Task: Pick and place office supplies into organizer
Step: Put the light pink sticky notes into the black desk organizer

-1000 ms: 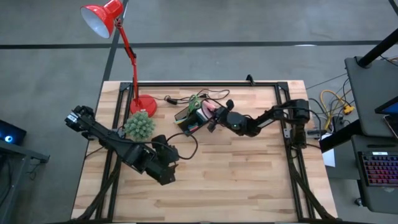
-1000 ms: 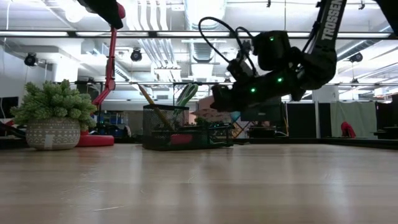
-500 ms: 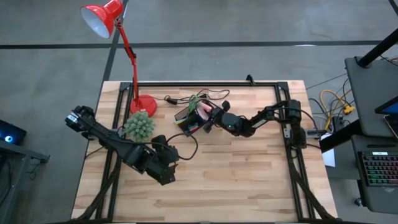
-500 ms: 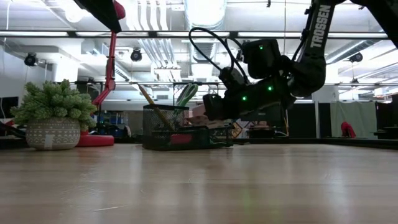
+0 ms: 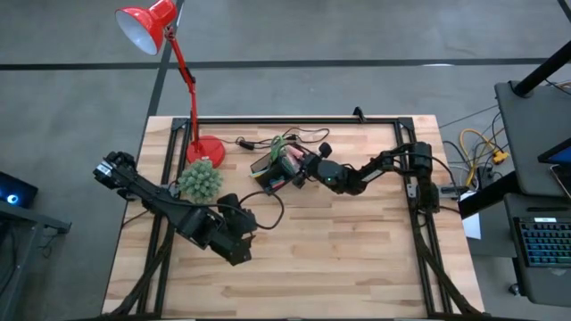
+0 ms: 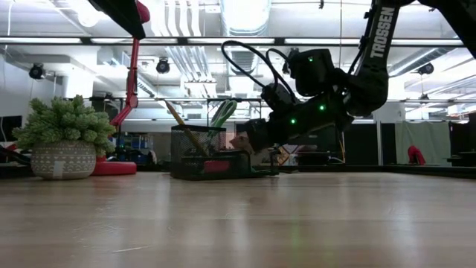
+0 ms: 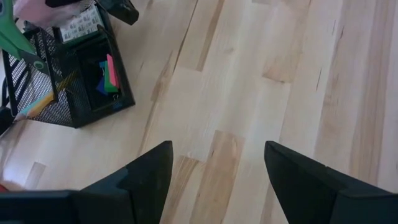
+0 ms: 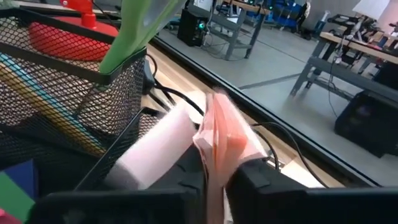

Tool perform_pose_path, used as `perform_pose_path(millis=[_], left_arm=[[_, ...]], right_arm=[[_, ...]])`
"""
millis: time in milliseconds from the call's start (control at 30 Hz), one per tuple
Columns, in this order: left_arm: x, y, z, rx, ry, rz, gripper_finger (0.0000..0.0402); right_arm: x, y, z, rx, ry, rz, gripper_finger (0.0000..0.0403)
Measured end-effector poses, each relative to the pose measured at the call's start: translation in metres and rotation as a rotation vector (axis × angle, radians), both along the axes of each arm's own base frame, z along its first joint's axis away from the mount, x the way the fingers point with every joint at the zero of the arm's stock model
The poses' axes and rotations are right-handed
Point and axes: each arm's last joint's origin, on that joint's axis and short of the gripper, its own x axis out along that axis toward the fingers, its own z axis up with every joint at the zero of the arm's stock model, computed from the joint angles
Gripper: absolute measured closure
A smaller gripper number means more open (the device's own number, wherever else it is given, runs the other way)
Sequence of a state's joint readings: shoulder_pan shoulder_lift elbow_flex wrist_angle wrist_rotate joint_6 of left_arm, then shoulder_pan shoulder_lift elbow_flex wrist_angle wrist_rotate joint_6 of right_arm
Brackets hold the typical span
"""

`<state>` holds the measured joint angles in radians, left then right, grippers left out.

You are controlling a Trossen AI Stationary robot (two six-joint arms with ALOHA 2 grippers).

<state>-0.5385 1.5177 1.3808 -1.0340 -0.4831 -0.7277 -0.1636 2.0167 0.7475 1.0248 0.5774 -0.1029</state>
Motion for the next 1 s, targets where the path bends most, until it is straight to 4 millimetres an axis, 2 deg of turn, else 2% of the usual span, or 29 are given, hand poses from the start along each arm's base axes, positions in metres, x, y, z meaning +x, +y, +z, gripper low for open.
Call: perform_pose_path(millis=[367, 633, 800, 1000], left_arm=[[0.0001, -0.0001, 0.0001, -0.001, -0.001, 0.000, 0.0162], [0.0001, -0.0001, 0.0001, -0.001, -0.001, 0.000, 0.0162], [0.0002, -0.0001, 0.0001, -0.001, -0.002, 0.000, 0.0162], [0.0003, 0.0000, 0.0001, -0.002, -0.003, 0.001, 0.0162]], right_arm=[[-0.0007, -0.0024, 0.0001, -0.014, 0.014, -0.003, 0.0282], [0.0031, -0.0029, 0.0043, -0.197, 0.162, 0.047, 0.0240], [0.0041, -0.0023, 0.0051, -0.288, 0.244, 0.076, 0.0233], [0.0033, -0.0022, 0.0014, -0.319, 0.320, 0.094, 0.0251]])
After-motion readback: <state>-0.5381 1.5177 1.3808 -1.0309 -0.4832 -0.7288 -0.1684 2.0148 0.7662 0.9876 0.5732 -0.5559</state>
